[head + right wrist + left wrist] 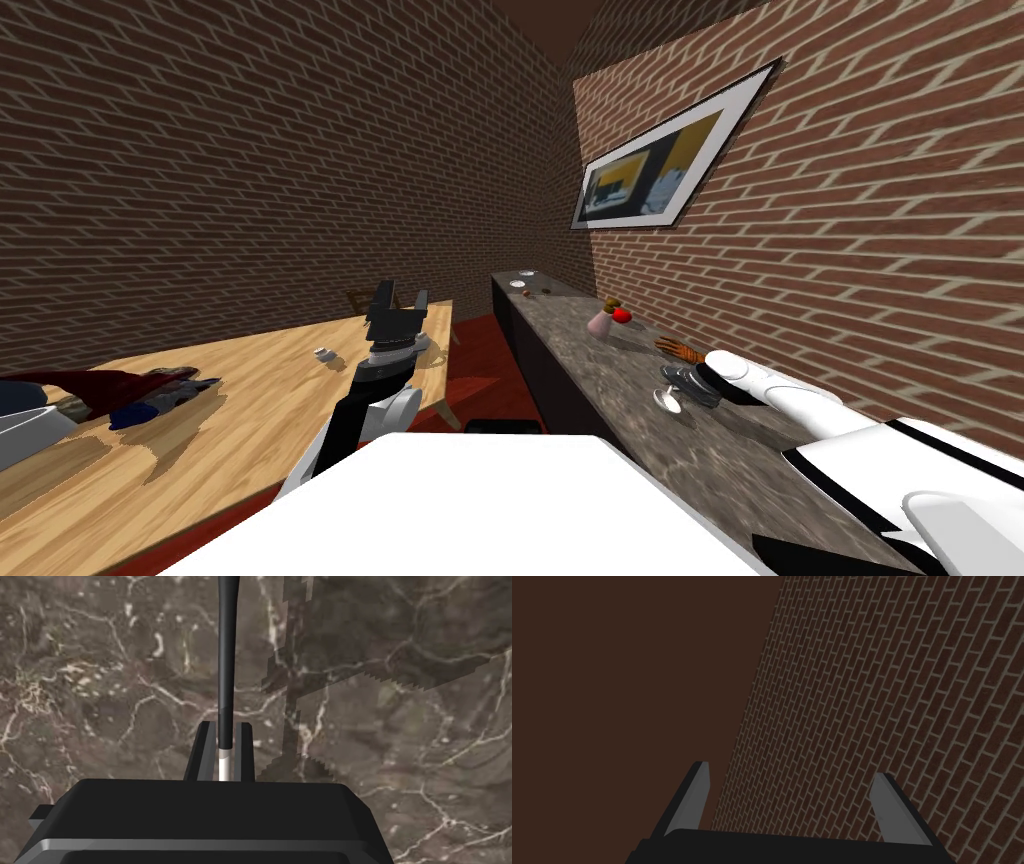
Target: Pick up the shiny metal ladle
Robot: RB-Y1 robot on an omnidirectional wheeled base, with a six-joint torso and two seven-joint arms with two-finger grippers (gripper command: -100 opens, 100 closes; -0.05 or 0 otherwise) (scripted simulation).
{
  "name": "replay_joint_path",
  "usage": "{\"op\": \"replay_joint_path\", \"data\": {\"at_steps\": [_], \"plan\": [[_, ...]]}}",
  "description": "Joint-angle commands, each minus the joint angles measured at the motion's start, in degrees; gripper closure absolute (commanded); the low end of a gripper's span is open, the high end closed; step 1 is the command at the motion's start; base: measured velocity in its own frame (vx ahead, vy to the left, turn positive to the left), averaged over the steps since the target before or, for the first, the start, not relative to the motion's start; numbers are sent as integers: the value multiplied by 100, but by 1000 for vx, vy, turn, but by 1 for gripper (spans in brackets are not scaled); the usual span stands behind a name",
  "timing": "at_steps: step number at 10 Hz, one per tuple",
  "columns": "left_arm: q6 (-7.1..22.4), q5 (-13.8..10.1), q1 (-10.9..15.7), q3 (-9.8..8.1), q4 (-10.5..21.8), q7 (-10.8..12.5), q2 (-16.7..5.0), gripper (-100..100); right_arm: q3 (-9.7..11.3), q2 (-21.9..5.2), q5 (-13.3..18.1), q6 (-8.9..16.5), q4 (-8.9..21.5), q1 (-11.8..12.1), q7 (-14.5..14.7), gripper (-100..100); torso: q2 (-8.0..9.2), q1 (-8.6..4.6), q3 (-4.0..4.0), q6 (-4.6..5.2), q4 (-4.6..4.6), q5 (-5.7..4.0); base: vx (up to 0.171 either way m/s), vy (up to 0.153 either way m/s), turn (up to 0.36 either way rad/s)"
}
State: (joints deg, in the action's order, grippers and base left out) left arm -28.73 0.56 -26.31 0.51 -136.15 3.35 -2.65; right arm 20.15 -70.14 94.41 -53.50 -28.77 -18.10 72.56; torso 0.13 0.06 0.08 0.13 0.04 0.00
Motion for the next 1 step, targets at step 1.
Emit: {"op": "replay_joint_path", "data": {"at_steps": [1], "plan": [[0,0,0,0,0,0,0,0,0,0,0,0,0,0,0,0,0,0,0,0,0,0,0,0,0]]}}
